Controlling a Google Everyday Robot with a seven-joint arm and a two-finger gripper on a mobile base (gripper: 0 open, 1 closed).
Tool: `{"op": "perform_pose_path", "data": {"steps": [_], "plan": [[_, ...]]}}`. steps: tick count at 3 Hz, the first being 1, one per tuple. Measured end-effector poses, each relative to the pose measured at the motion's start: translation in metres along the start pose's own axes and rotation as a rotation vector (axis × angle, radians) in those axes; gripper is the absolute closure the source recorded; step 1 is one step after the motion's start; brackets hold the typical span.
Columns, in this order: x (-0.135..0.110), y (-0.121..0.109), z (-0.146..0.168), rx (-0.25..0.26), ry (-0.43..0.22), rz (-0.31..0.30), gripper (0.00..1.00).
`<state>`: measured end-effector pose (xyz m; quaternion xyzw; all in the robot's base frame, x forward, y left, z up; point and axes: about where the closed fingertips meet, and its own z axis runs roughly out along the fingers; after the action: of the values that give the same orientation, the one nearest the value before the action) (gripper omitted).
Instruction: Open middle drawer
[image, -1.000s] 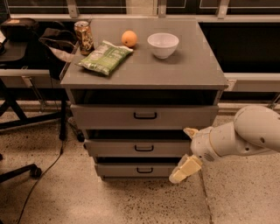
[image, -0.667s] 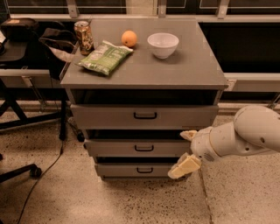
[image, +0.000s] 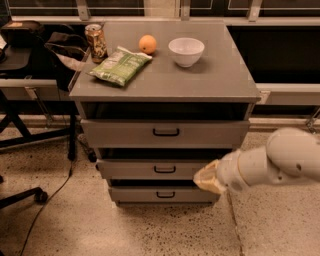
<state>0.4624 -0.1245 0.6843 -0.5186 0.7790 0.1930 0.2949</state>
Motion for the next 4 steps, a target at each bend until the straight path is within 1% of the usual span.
{"op": "perform_pose_path", "data": {"steps": [1, 2, 3, 4], "plan": [[0.002, 0.004, 0.022, 0.037, -0.062, 0.018, 0.96], [0.004, -0.007, 0.049, 0.109, -0.080, 0.044, 1.00], [0.008, -0.025, 0.075, 0.194, -0.056, 0.069, 1.00], [0.005, -0.048, 0.103, 0.276, -0.014, 0.087, 1.00]]}}
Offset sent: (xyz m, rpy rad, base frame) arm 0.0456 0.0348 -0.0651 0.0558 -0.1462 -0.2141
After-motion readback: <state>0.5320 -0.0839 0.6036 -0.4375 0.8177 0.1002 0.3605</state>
